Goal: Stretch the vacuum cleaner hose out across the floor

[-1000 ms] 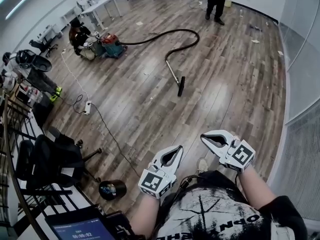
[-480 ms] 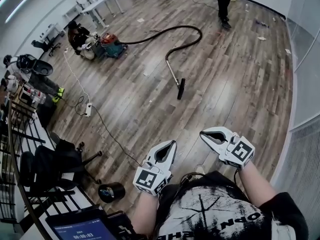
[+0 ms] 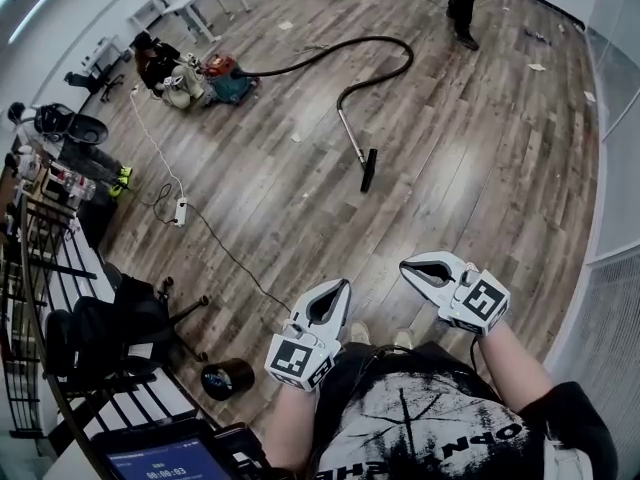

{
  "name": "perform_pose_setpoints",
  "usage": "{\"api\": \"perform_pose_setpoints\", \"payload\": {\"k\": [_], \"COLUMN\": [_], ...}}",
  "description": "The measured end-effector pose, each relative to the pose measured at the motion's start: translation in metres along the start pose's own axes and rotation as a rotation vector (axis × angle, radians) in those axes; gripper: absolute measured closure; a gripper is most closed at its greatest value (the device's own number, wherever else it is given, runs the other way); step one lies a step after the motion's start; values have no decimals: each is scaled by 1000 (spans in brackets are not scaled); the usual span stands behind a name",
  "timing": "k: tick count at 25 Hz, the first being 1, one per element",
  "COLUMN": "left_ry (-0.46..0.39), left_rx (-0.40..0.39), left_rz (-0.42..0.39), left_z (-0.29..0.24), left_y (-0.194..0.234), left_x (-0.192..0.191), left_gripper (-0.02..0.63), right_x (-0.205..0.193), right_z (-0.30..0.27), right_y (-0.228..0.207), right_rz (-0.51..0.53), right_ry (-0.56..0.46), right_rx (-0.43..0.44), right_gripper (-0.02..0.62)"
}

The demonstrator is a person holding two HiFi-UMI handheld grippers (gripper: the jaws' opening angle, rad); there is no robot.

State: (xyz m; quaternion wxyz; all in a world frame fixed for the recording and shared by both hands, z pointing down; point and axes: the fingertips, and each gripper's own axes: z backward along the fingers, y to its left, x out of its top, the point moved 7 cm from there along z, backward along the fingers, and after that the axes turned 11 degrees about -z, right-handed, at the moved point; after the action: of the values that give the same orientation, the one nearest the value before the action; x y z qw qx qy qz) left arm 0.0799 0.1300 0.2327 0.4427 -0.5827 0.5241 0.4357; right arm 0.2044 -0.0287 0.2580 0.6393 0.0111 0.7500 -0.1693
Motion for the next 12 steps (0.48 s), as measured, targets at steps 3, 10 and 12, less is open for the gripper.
{"api": "perform_pose_setpoints", "payload": {"k": [3,10,12], "left_ry": [-2,-24,-24], "left_rx": [1,-35,-56], "left_rz": [16,43,37], "left_z": [-10,-38,-45], "left_y": [16,73,93], "left_x": [-7,-19,-20], "left_gripper": [606,606,606], "right_x": [1,9,15], "right_z": [-13,-50,-66], "right_y": [-11,-45,-54], "right_rz": [-22,8,9], "right_ry": [16,34,36], "right_rx": [-4,-45,-67], "right_gripper": [589,589,589]}}
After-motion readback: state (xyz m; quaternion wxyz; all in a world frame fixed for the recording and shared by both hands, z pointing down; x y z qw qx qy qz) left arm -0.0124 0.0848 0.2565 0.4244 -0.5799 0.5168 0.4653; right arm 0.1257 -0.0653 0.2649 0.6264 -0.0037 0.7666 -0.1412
